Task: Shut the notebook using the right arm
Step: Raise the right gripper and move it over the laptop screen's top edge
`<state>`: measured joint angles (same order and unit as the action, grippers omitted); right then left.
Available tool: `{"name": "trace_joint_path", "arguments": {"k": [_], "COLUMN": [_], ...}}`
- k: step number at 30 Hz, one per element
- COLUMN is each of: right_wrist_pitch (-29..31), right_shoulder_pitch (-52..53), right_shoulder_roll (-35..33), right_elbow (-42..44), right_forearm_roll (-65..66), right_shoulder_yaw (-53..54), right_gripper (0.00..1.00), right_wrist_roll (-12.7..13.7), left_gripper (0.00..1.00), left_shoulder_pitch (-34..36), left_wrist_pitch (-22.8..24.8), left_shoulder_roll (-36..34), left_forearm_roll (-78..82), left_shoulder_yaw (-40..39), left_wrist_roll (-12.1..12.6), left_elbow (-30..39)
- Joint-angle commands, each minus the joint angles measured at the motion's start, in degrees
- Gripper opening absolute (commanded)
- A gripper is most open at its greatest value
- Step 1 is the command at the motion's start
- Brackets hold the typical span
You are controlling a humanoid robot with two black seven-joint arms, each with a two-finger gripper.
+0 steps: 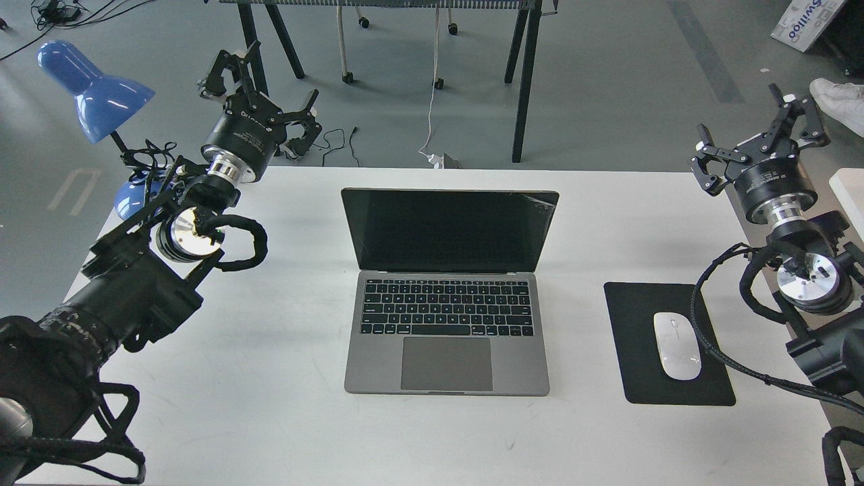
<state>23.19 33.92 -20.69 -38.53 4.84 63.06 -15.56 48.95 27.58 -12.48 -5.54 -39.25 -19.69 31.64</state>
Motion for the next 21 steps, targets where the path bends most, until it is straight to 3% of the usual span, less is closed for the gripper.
{"name": "trace_joint_path", "arguments": {"k": [1, 7, 21], "right_wrist_pitch": [0.0, -0.1, -1.0], "right_shoulder_pitch": [-0.1, 0.7, 14.8], "right_shoulder_roll": [0.0, 1.2, 7.5], "right_elbow": [-0.1, -0.2, 2.1], "right_forearm_roll": [0.0, 0.4, 0.9], "right_shoulder_yaw": [-0.7, -1.7, -20.0], "right_gripper": [1.0, 1.0, 1.0], "right_wrist_roll": [0.0, 0.0, 0.0], "left_gripper": [1.0, 1.0, 1.0], "left_shoulder_pitch": [0.0, 0.0, 0.0], "left_wrist_pitch": [0.0, 0.1, 0.4], "left_shoulder_roll": [0.0, 0.0, -0.2], "left_forearm_roll": [-0.1, -0.1, -0.1], "left_shoulder_yaw": [0.0, 0.0, 0.1], "left_wrist_roll": [-0.1, -0.1, -0.1], "left_elbow": [0.0, 0.0, 0.0]}}
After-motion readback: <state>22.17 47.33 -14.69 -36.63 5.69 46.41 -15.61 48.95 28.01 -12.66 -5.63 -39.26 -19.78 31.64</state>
